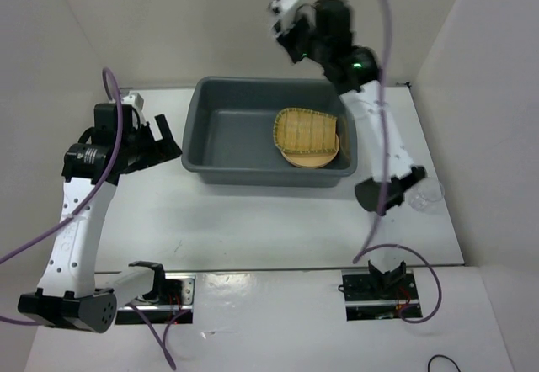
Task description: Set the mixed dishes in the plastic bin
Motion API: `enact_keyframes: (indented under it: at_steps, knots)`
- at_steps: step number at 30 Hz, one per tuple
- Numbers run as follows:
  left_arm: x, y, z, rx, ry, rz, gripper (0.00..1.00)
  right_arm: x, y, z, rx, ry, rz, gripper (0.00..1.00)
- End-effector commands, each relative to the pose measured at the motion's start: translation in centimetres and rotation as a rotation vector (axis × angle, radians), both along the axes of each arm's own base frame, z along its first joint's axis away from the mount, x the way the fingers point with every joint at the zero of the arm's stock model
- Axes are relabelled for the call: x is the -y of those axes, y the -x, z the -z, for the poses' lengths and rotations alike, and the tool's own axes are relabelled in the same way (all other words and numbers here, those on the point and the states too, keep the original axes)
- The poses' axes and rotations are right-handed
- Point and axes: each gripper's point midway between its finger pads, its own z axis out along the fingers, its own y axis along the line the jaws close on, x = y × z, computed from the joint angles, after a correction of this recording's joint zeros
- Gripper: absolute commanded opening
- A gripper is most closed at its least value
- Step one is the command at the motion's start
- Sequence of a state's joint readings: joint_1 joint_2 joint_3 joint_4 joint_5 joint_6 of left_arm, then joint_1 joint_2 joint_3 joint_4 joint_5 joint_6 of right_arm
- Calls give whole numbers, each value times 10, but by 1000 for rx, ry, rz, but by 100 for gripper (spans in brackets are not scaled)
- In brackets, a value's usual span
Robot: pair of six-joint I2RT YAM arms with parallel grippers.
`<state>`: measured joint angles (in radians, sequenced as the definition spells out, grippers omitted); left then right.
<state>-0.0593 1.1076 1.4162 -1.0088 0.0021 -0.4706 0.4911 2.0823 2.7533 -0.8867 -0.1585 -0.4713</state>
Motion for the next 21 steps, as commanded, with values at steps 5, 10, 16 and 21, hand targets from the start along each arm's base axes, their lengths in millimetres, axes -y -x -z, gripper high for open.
enact_keyframes:
  at_steps: [5, 10, 16, 21]
  knots:
    - [2, 15, -2, 43, 34, 0, 100, -80, -21, 179, -353, 148, -156, 0]
    - [0, 28, 13, 0, 38, -21, 100, -111, -33, 244, -406, 176, -173, 0]
    - [0, 36, 27, -48, 42, -29, 100, -126, -35, 297, -480, 188, -191, 10]
    - [0, 36, 37, -77, 40, -29, 100, -129, -38, 294, -477, 162, -182, 41]
